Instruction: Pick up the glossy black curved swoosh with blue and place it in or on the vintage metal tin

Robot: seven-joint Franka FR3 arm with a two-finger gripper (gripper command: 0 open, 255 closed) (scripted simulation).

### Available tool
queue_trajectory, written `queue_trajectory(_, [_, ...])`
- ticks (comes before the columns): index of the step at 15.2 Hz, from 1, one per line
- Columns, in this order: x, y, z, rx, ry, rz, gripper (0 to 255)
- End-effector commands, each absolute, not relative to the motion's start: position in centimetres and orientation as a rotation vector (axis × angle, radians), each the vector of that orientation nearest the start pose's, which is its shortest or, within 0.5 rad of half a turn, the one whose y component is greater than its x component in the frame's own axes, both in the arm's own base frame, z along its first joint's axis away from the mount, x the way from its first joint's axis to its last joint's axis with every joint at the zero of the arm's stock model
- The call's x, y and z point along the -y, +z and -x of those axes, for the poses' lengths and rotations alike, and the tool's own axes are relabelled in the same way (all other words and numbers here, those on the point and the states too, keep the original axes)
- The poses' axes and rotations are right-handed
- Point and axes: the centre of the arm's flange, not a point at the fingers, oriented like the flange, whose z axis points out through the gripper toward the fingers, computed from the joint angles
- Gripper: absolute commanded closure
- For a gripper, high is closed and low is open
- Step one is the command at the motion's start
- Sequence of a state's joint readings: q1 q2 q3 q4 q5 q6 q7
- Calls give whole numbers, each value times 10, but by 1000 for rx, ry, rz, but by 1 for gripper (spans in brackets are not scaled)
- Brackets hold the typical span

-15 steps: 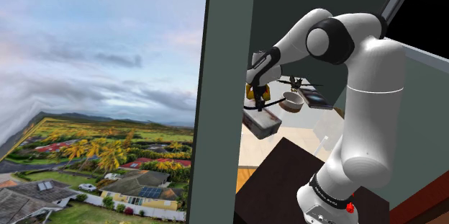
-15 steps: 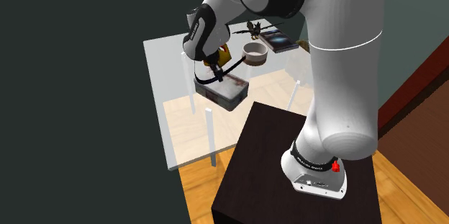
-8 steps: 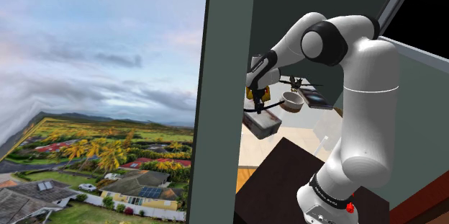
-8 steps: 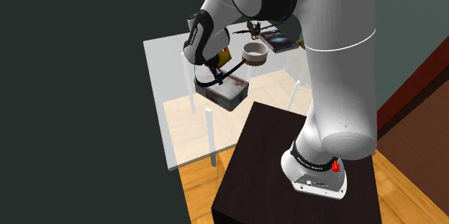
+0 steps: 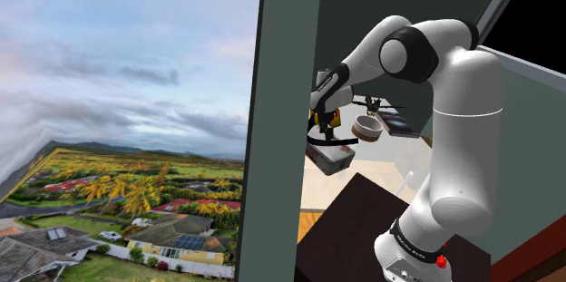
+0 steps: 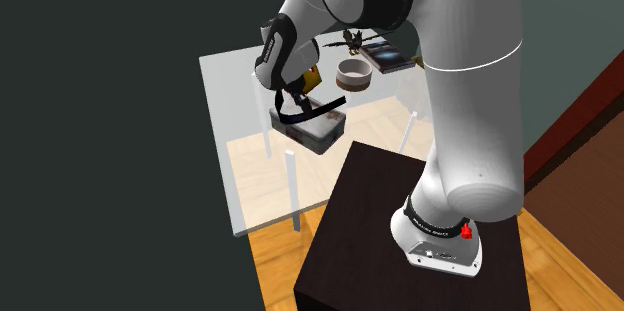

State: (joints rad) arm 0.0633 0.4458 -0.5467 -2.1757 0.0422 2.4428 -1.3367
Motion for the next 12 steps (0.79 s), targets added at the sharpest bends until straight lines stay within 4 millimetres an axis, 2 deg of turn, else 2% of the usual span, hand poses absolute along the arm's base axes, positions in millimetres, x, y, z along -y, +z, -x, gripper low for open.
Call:
queue_trajectory(1, [260, 204, -485, 1302, 363, 2876, 0])
queue_trajectory(5, [254, 253, -494, 1302, 363, 2876, 0])
queue_trajectory(12, [254, 253, -494, 1302, 363, 2876, 0])
